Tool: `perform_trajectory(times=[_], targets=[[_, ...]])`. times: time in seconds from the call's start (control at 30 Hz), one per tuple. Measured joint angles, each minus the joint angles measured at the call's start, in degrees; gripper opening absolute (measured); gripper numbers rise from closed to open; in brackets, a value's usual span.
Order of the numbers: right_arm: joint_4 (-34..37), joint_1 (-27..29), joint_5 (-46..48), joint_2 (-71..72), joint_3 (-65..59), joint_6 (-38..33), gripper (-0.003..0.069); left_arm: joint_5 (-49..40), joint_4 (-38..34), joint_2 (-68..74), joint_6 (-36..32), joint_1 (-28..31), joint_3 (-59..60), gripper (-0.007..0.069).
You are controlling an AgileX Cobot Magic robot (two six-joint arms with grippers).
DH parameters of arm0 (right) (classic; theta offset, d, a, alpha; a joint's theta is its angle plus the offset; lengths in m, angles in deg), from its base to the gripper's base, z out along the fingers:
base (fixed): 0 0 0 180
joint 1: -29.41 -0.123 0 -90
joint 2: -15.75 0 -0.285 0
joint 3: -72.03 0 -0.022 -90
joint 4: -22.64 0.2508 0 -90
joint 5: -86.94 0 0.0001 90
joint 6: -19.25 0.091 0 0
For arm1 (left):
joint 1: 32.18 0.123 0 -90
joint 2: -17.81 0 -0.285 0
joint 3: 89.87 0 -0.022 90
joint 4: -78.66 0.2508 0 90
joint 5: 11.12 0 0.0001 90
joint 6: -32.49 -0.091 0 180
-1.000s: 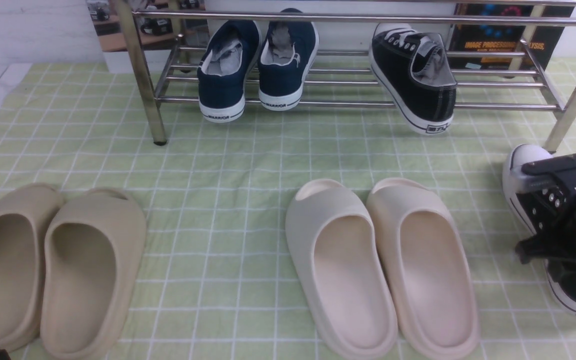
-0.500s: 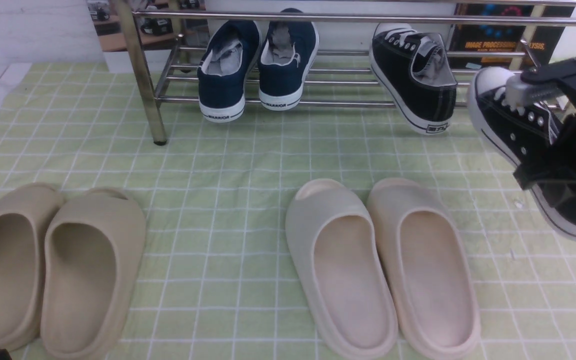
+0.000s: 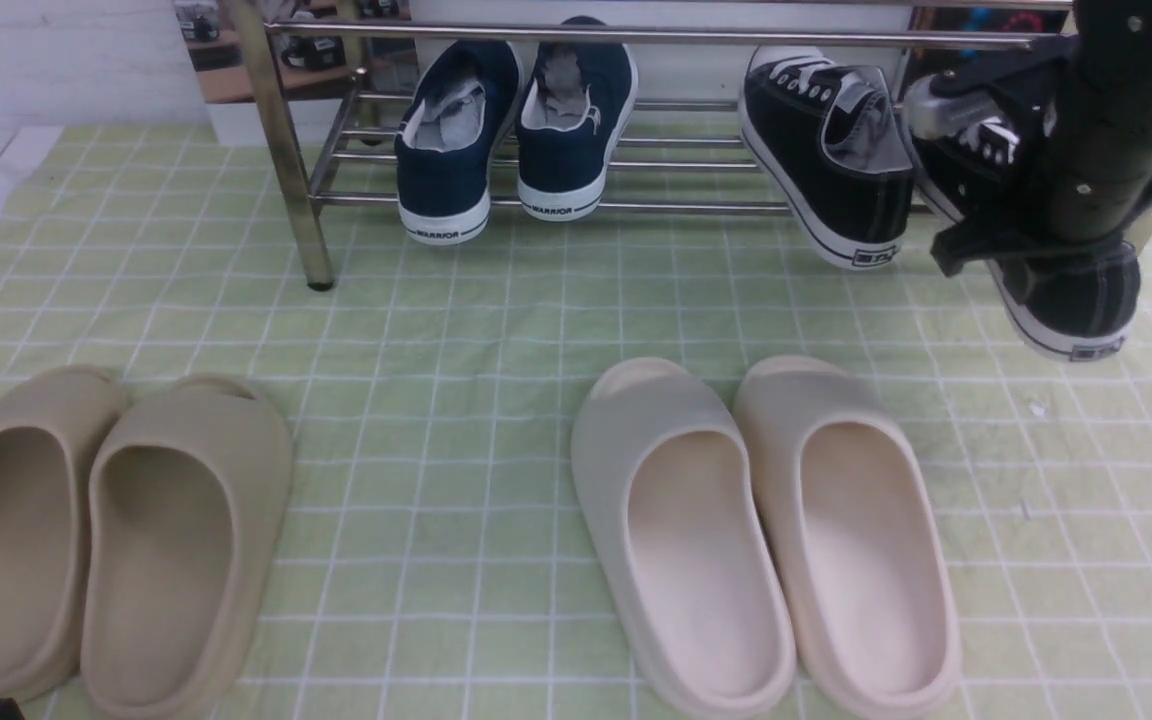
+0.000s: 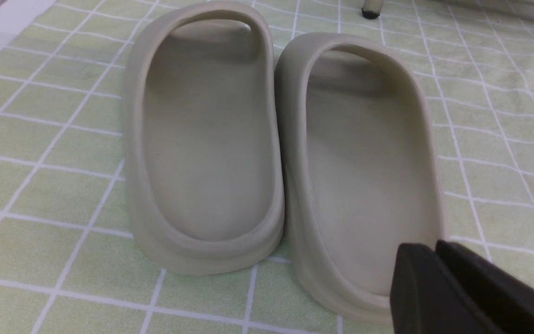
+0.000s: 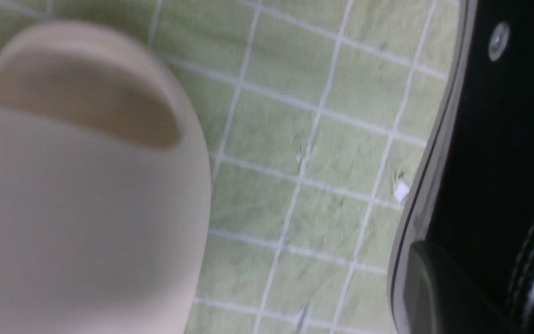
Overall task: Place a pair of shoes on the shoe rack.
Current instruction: Use the right arm to put a shoe into the shoe rack
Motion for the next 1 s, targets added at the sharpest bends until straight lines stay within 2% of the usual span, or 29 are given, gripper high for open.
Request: perform_trajectory(times=[0.43, 0.77, 0.83, 0.93, 0.97, 1.0], targets=[[-4.75, 0.0, -3.23, -14.73, 18.16, -2.14, 0.0032, 0.0, 0.0, 0.0, 0.0, 0.0, 0.0, 0.0061], [-5.76, 0.05, -10.74, -18.19, 20.53, -2.15, 0.0037, 0.0, 0.0, 0.0, 0.0, 0.0, 0.0, 0.0068], [-5.76, 0.17, -11.43, -18.26, 20.53, -2.09, 0.0065, 0.0, 0.0, 0.0, 0.0, 0.0, 0.0, 0.0068], [-5.63, 0.29, -12.51, -18.26, 20.73, -2.09, 0.0146, 0.0, 0.0, 0.0, 0.0, 0.0, 0.0, 0.0069], [-5.45, 0.4, -12.86, -18.14, 20.98, -2.09, 0.0221, 0.0, 0.0, 0.0, 0.0, 0.0, 0.0, 0.0071], [-5.45, 0.41, -12.86, -18.14, 21.05, -2.09, 0.0231, 0.0, 0.0, 0.0, 0.0, 0.0, 0.0, 0.0071]])
